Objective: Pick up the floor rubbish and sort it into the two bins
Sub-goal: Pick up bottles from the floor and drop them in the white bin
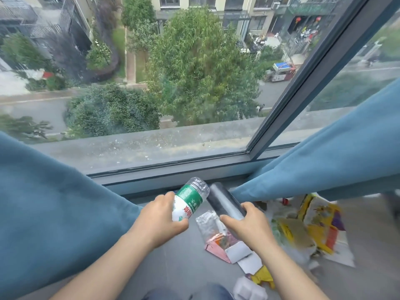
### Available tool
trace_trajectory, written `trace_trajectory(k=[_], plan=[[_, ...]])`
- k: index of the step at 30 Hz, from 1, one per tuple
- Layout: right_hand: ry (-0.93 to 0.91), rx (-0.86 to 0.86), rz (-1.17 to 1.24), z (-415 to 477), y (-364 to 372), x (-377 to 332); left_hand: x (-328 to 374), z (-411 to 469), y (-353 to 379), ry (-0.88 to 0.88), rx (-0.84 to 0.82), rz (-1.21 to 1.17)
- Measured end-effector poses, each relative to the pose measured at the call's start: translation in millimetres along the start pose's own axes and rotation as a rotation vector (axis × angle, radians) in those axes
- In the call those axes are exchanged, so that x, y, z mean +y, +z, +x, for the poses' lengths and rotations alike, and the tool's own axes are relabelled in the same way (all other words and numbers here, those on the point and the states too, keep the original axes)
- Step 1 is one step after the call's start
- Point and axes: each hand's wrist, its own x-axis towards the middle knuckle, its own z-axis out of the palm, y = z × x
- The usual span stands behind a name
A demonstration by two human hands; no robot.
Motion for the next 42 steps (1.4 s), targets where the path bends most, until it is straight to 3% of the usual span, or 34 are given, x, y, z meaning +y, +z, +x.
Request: trace_trajectory(k=[13, 20, 33, 42], plan=[[0.035, 0.071, 0.204, -194.4, -172.8, -71.4, 115.6, -153.5, -178.1, -0.039, 0.045, -0.108], [0.025, 0.124, 0.328, -258.9, -238.8, -89.9, 167.0, -207.6, -239.8, -0.070, 0.084, -0.226], [-0.011, 0.248, 0.412, -291.3, -305.8, -68.1, 243.5, -227.5, -253.9, 0.045, 0.140, -0.304], [0.084, 0.367, 0.474, -300.8, -319.1, -51.9, 270.6, -211.2, -257.5, 0.193, 0.084, -0.289]])
